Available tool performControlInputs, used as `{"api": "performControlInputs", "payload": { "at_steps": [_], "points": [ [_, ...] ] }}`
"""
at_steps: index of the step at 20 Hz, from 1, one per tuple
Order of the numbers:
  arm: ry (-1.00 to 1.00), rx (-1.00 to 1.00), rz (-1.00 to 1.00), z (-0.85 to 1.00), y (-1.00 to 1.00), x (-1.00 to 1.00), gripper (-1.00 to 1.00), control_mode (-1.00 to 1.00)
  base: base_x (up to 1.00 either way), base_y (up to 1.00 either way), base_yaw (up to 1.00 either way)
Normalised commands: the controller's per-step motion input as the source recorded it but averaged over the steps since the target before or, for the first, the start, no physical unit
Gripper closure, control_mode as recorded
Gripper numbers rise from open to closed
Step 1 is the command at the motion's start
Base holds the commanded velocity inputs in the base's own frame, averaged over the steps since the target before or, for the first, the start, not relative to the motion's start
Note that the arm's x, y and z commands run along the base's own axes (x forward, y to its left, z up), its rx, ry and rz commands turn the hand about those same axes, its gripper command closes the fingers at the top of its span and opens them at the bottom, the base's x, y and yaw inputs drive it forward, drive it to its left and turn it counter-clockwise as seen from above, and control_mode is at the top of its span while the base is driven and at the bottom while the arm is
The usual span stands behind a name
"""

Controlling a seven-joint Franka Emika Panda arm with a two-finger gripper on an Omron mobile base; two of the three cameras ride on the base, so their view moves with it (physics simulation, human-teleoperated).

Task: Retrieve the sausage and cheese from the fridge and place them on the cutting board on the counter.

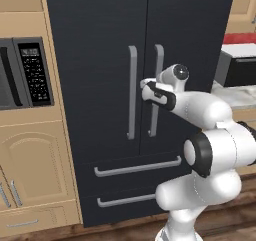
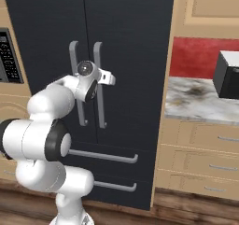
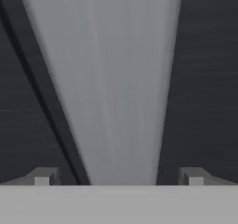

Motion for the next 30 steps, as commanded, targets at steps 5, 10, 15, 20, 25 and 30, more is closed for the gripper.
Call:
{"api": "performControlInputs", "payload": {
  "at_steps": [5,10,15,20,25,30],
  "points": [
    [0.03,0.0,-0.01,-0.12,0.0,0.62,-1.0,-1.0,0.0,0.0,0.0],
    [0.03,0.0,-0.01,-0.1,0.0,0.46,1.0,-1.0,0.0,0.0,0.0],
    [0.0,0.0,0.0,0.0,0.0,-0.04,1.0,-1.0,0.0,0.0,0.0],
    [0.0,0.0,0.0,0.0,0.0,-0.65,1.0,-1.0,0.0,0.0,0.0],
    [-0.01,0.0,0.03,0.01,-0.45,-1.0,1.0,-1.0,0.0,0.0,0.0],
    [-0.02,0.0,0.04,0.0,-0.71,-1.0,1.0,-1.0,0.0,0.0,0.0]
  ]
}}
